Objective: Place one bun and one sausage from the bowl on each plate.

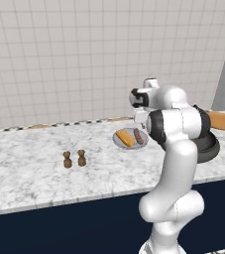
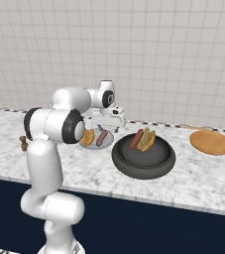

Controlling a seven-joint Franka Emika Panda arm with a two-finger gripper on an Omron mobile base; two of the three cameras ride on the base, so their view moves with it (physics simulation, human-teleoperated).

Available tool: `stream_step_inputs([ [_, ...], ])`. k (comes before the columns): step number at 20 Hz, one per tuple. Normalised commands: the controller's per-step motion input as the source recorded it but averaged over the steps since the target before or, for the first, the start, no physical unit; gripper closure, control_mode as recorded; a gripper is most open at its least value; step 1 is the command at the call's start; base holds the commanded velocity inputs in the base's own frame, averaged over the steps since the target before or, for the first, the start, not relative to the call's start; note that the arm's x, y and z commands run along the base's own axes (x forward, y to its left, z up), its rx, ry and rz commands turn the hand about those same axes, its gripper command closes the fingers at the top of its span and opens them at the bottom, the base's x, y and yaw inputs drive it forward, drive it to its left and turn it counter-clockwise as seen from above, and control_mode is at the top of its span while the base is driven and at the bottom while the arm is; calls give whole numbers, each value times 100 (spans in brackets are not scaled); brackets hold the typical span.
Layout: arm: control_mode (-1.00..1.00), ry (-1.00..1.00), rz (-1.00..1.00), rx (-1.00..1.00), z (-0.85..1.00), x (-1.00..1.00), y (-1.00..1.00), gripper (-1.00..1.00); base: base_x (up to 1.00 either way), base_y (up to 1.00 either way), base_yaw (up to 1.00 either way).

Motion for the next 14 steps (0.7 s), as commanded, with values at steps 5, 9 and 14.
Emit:
stream_step_inputs([
  [5,-100,0,-6,11,49,-11,-100,-100,0,0,0],
  [9,-100,0,0,28,4,7,-100,-100,0,0,0],
  [14,-100,0,0,10,0,27,-80,-100,0,0,0],
])
